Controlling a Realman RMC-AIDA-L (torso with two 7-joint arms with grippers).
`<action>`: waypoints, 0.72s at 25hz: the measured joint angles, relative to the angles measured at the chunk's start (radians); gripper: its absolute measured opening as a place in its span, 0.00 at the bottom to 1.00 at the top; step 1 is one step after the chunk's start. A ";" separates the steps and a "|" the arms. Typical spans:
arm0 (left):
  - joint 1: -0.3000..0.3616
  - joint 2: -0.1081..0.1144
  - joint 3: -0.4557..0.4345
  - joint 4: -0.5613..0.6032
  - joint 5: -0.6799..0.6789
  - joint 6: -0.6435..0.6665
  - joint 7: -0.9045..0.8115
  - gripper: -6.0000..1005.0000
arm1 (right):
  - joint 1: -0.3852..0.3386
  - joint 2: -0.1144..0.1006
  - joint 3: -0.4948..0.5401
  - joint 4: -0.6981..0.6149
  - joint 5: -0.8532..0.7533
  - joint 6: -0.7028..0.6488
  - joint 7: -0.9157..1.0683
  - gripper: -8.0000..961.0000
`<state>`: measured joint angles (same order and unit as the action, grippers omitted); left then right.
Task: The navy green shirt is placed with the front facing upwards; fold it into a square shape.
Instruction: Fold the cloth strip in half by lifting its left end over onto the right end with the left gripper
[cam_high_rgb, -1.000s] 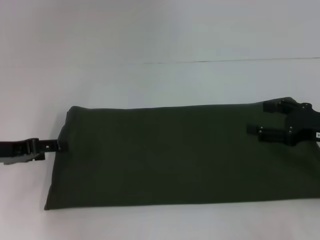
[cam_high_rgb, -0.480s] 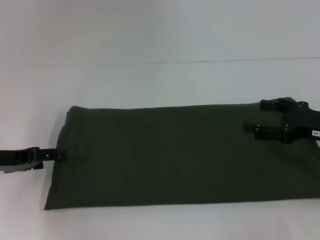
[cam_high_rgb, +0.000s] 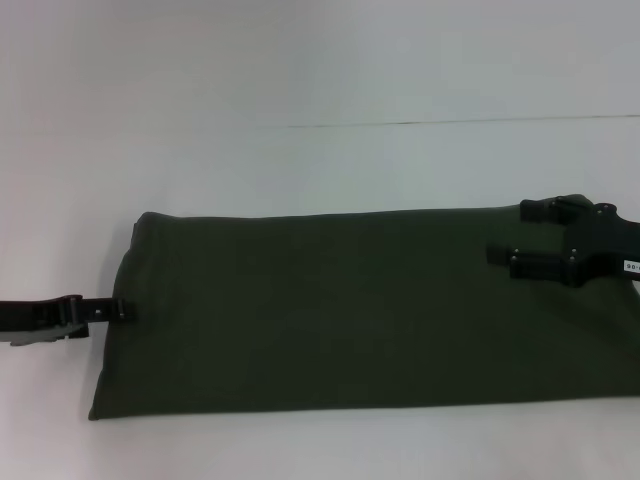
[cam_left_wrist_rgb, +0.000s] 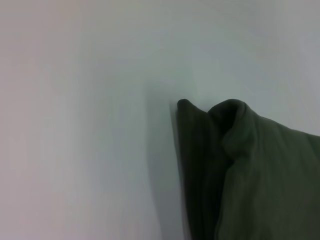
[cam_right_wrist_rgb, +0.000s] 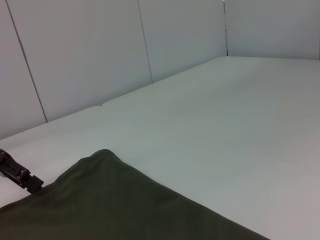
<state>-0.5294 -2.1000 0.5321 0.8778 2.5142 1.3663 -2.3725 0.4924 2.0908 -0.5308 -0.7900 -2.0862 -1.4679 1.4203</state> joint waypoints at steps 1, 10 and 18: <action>0.000 0.000 0.004 0.000 0.000 -0.001 0.000 0.89 | 0.000 0.000 0.000 0.000 0.000 0.000 0.000 0.97; -0.002 0.000 0.019 0.000 0.000 -0.004 0.001 0.89 | 0.000 0.000 0.000 0.000 -0.001 0.001 0.003 0.97; -0.005 -0.007 0.046 -0.001 0.000 -0.004 -0.001 0.89 | 0.000 0.000 -0.001 0.000 -0.002 0.004 0.004 0.97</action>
<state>-0.5345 -2.1070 0.5780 0.8772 2.5142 1.3621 -2.3730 0.4924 2.0904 -0.5321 -0.7900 -2.0878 -1.4634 1.4246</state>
